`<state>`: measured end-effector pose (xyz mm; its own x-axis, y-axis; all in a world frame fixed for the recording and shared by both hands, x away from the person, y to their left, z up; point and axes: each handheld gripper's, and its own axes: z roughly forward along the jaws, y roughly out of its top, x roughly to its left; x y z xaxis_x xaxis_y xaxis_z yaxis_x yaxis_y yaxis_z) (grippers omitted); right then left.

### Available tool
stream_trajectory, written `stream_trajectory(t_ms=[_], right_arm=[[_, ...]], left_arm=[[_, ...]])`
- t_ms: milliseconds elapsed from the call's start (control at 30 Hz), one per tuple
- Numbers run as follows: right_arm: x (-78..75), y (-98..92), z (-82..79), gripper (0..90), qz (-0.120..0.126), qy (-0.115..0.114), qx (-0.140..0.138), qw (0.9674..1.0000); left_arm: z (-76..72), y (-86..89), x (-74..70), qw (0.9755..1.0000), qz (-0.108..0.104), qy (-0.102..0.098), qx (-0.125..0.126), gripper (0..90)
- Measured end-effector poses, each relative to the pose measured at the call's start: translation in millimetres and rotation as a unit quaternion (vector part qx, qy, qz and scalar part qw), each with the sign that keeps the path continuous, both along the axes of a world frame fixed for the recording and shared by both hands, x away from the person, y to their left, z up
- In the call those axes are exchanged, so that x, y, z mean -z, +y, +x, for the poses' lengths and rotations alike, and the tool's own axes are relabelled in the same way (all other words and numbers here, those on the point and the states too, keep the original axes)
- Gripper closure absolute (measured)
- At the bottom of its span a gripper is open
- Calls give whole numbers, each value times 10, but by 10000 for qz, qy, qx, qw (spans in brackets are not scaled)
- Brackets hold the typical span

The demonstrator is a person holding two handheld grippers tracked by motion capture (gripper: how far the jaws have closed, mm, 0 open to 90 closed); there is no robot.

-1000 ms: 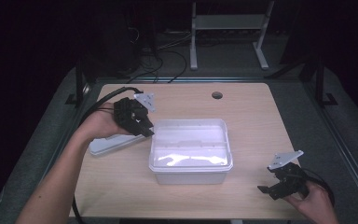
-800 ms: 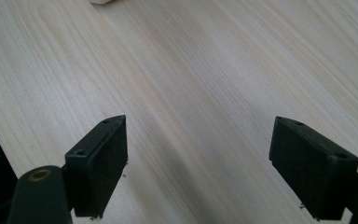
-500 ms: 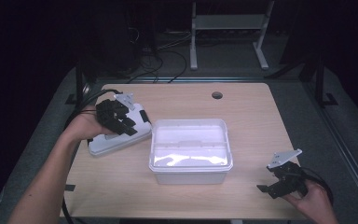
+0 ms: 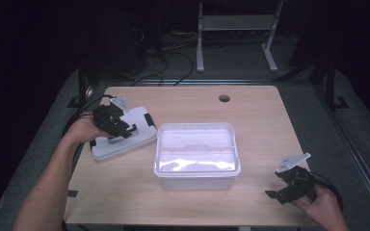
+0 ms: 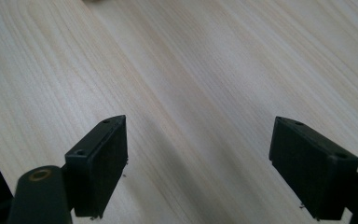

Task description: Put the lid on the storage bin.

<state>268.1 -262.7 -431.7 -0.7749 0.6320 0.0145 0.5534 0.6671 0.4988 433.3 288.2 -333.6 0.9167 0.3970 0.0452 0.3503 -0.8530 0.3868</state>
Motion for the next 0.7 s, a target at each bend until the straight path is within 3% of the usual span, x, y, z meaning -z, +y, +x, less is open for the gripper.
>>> stream_trajectory(t_ms=[67, 267, 400, 700], right_arm=[[1, 14, 1, 187, -4, 0, -8, 10000], [14, 48, 14, 188, -3, 32, -25, 10000], [39, 56, 27, 188, -12, 67, -32, 10000], [35, 63, 33, 188, -17, 62, -36, 10000]], left_arm=[[65, 66, 78, 9999, -61, 55, -90, 590], [187, 229, 281, 9994, 159, 154, -258, 590], [235, 312, 377, 9993, 120, 151, -329, 591], [334, 312, 599, 9985, 116, 217, -485, 594]])
